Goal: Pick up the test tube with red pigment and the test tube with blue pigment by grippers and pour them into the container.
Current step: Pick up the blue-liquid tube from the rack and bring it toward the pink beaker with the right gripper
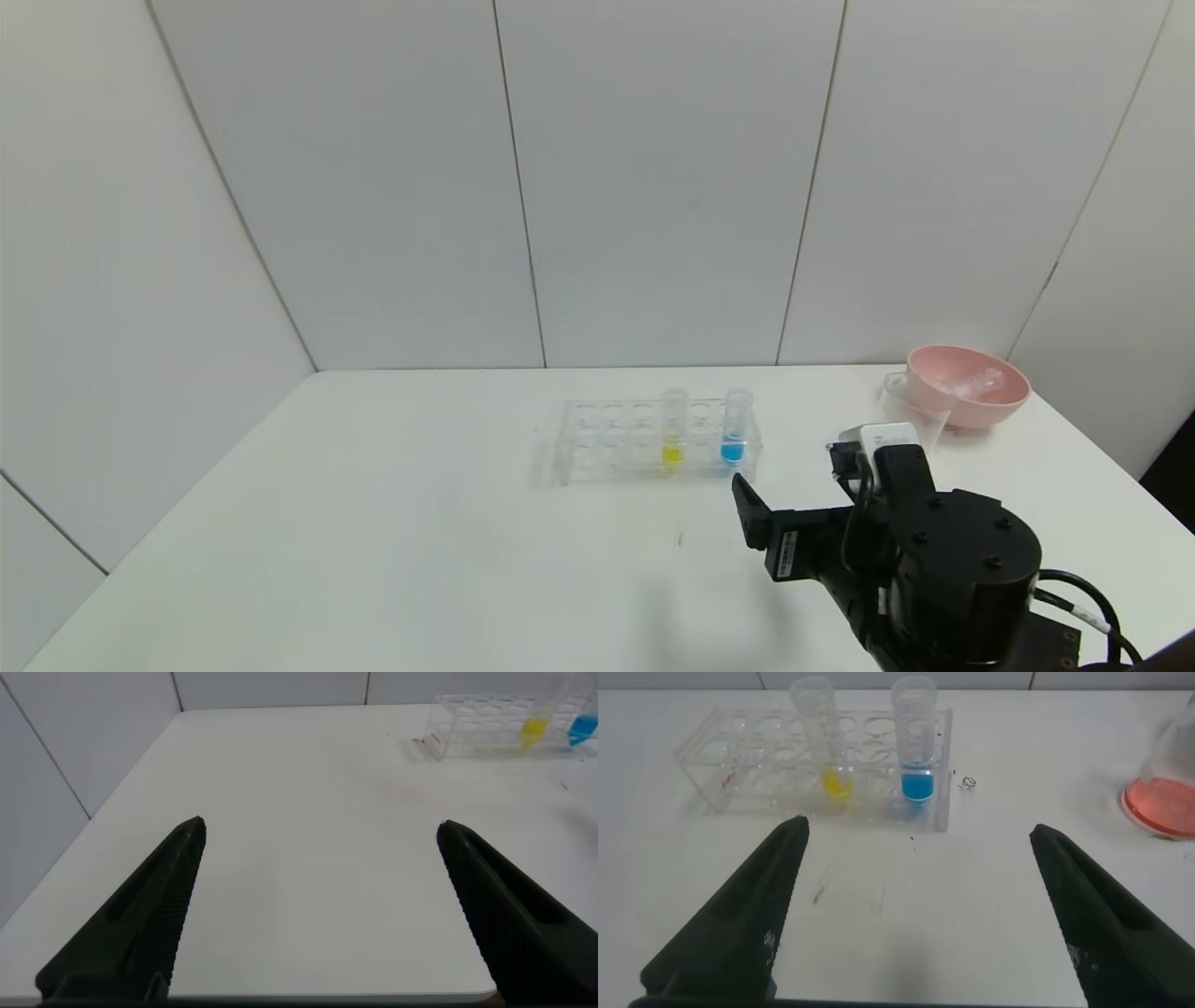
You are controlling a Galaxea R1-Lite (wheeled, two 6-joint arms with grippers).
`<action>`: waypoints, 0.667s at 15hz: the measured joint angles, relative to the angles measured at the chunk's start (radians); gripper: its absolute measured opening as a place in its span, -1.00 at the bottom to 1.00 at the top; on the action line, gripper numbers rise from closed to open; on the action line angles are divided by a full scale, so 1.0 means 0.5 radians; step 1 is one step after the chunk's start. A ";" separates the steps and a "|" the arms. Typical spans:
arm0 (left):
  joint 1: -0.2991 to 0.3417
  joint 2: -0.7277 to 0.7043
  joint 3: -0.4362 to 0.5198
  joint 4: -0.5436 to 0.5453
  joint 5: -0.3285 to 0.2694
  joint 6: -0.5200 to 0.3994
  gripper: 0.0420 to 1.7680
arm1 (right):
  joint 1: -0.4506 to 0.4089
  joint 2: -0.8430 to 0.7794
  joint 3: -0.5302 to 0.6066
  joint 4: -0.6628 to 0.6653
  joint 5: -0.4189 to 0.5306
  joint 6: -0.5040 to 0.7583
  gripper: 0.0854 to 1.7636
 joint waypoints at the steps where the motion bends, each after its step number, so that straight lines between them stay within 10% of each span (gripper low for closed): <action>1: 0.000 0.000 0.000 0.000 0.000 0.000 1.00 | -0.001 0.039 -0.008 -0.005 0.003 0.001 0.92; 10: 0.000 0.000 0.000 0.001 0.000 0.000 1.00 | -0.185 0.374 -0.508 0.045 0.186 -0.186 0.92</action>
